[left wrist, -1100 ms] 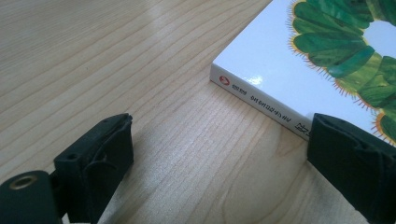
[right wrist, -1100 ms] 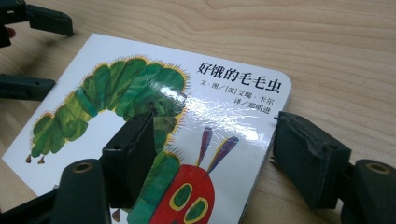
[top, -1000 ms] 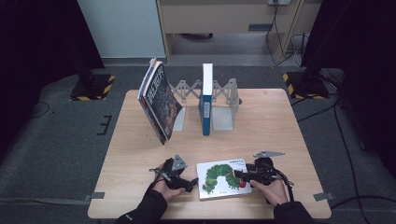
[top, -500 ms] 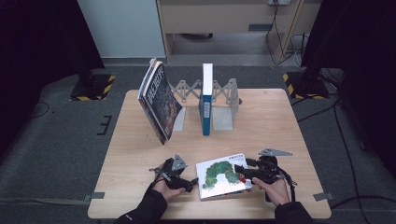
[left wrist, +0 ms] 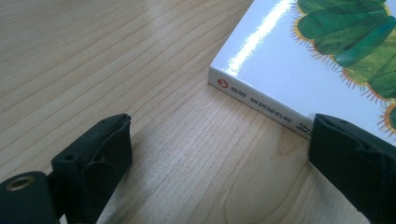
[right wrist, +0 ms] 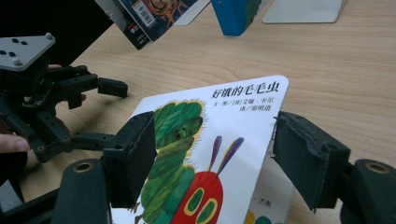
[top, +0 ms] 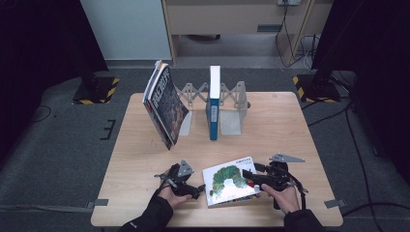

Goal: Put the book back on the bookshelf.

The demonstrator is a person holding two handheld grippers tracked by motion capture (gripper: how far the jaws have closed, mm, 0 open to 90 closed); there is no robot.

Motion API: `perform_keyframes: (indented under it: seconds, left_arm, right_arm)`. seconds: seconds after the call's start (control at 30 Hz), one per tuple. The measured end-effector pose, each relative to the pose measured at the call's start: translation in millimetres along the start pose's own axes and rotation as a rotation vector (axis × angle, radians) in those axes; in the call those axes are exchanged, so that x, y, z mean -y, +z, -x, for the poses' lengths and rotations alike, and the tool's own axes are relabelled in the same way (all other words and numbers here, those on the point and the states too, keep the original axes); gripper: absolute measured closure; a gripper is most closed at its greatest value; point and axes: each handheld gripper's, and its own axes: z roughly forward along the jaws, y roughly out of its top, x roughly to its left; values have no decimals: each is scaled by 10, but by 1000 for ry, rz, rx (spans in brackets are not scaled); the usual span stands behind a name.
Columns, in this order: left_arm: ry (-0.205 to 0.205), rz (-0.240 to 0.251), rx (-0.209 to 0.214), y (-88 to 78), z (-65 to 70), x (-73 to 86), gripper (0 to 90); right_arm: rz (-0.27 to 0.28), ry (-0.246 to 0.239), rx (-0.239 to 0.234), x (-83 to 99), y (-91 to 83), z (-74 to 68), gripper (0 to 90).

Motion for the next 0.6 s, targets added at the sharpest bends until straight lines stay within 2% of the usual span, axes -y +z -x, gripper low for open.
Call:
perform_keyframes:
  seconds: [0.07, 0.1, 0.13, 0.23, 0.37, 0.6]
  left_arm:
    - [0, 0, 0, 0, 0, 0, 52]
    - [0, 0, 0, 0, 0, 0, 52]
    - [0, 0, 0, 0, 0, 0, 52]
    - [0, 0, 0, 0, 0, 0, 52]
    - [0, 0, 0, 0, 0, 0, 51]
    - [-14, -5, 16, -4, -7, -12, 53]
  right_arm:
    - [-9, 0, -5, 9, -7, 1, 326]
    - [-25, 11, -27, 14, -9, -5, 362]
    - [-33, 16, -45, 22, 4, -15, 356]
    - [-75, -29, -25, 29, 54, -61, 356]
    - [-95, -6, -26, 37, 92, -30, 369]
    - [-144, -18, -28, 34, 190, -3, 425]
